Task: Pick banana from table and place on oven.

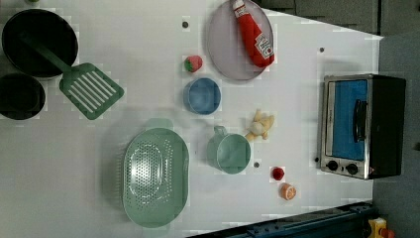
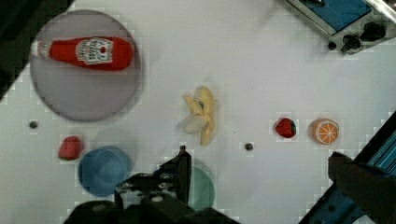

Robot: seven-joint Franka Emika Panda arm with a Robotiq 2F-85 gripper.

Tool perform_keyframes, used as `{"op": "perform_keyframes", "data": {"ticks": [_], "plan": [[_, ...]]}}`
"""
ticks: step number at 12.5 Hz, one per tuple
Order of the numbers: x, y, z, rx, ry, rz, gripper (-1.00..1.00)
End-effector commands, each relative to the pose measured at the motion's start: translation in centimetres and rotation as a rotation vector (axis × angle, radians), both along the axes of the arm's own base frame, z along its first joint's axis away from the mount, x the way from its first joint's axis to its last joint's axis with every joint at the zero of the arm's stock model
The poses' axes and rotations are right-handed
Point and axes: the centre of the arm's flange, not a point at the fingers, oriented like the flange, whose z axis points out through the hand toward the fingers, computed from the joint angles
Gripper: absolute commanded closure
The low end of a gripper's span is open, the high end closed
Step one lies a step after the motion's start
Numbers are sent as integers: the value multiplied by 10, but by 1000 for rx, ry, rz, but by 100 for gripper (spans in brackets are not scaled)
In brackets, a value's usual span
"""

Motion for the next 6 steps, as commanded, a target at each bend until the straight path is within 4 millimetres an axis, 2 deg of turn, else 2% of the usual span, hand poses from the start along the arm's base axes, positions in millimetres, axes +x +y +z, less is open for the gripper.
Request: {"op": "perform_keyframes", "data": {"ticks": [1,4,6], "plan": [[40,6,-84,3,145,-20,-100],[64,12,-146,-3,137,-7,-100],[73,17,-192,-6,121,6,-100]]}}
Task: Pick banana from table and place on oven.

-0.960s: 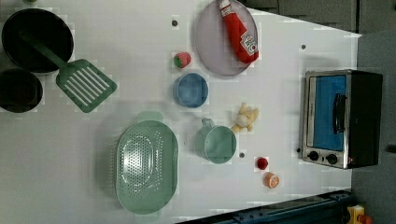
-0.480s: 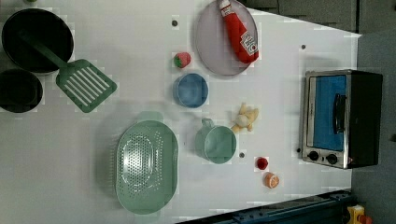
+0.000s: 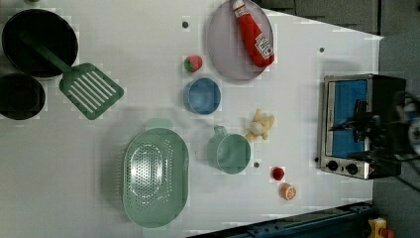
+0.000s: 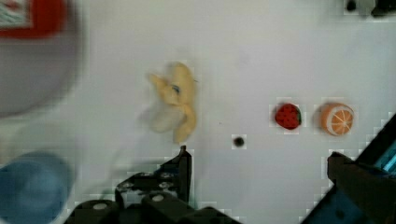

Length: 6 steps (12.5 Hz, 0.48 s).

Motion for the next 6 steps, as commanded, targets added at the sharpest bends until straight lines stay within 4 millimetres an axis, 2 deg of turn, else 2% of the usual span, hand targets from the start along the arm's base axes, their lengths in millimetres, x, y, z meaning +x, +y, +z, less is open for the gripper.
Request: {"op": "perform_keyframes", "data": {"ticks": [1,4,6], "plan": [[9,18,-15,-6,-108,10,-100],[6,28,-90,-5,-90,33,-100],[5,34,-134,-1,-91,47,-100]]}}
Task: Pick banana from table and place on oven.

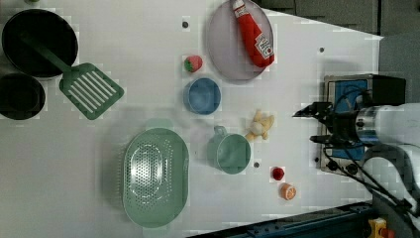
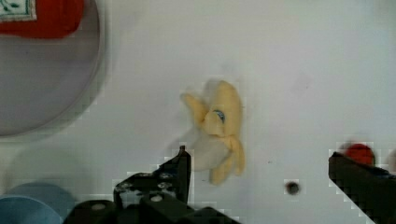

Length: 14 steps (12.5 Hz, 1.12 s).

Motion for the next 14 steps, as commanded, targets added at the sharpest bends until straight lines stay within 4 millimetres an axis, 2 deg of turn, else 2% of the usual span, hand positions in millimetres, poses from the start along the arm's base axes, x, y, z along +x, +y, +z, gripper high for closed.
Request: {"op": "perform_keyframes", "data": {"ticks": [1,6,8,9,14], "plan": [[-13,9,-55,3,-1,-6,-100],[-17,29,-130,17,30,33,-100],[-21,35,-151,22,43,44,-100],[-21,37,-157,26,37,47,-92],[-20,40,-160,30,9,52,27]]}}
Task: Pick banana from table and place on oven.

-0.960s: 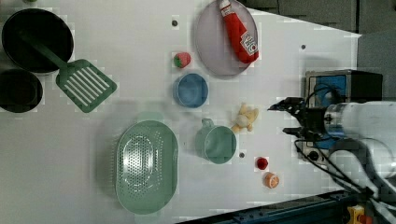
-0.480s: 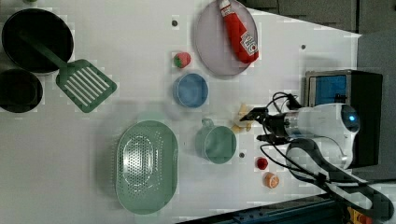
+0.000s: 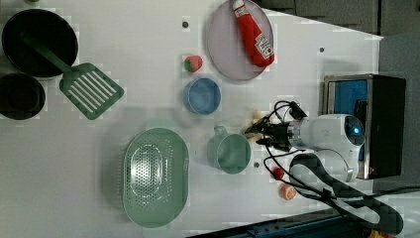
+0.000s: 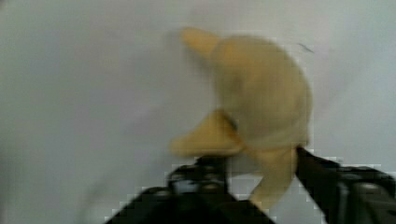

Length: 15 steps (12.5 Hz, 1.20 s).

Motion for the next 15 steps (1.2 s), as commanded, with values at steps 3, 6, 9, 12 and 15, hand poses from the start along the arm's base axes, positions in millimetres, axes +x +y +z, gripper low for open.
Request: {"op": "perform_keyframes", "data": {"ticks": [3,6,9,12,15], "plan": [[13,-8,13,1,-41,-55,51],[35,-8,70,7,-157,-56,51],[45,-13,161,0,-244,-65,51],[39,-27,256,-23,-187,-96,51],[26,-60,344,-27,-112,-161,51]]}}
